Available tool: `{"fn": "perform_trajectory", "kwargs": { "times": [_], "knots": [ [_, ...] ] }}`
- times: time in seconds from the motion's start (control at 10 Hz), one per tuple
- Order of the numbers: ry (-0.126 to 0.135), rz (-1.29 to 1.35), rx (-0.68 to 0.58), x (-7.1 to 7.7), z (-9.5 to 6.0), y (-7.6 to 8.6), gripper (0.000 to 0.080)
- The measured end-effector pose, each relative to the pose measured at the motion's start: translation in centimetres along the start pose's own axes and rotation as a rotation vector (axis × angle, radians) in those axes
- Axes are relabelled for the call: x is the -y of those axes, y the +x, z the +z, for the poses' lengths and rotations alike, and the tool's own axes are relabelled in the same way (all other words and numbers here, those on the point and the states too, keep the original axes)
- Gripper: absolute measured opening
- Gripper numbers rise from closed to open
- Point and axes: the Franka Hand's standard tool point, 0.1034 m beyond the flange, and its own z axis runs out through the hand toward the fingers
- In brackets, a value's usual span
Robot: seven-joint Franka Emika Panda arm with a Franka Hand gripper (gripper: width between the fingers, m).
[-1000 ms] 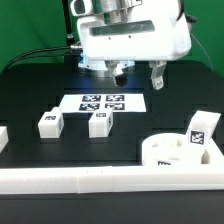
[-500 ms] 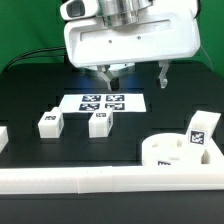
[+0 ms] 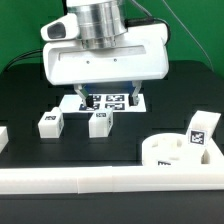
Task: Assemble stool
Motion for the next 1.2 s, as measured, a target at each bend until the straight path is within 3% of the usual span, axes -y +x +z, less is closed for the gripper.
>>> {"fn": "perform_trajectory", "kwargs": {
  "times": [0.2,0.3,0.4,0.5,1.0,1.2],
  "knots": [
    [0.000,-0.026,0.001,-0.1,0.0,0.0,0.0649],
    [-0.012,-0.038,0.003,0.1,0.0,0.0,0.0649],
    [-0.100,-0.183,-0.001,1.1,-0.1,0.0,0.0649],
    [-0.127,-0.286,-0.008,1.3,0.4,-0.4,0.0649],
    [-0.131,-0.389,-0.013,0.7,1.0,-0.8,0.0649],
    [-0.131,-0.329,-0.030,-2.1,3.1,-2.8,0.0649]
  ]
}}
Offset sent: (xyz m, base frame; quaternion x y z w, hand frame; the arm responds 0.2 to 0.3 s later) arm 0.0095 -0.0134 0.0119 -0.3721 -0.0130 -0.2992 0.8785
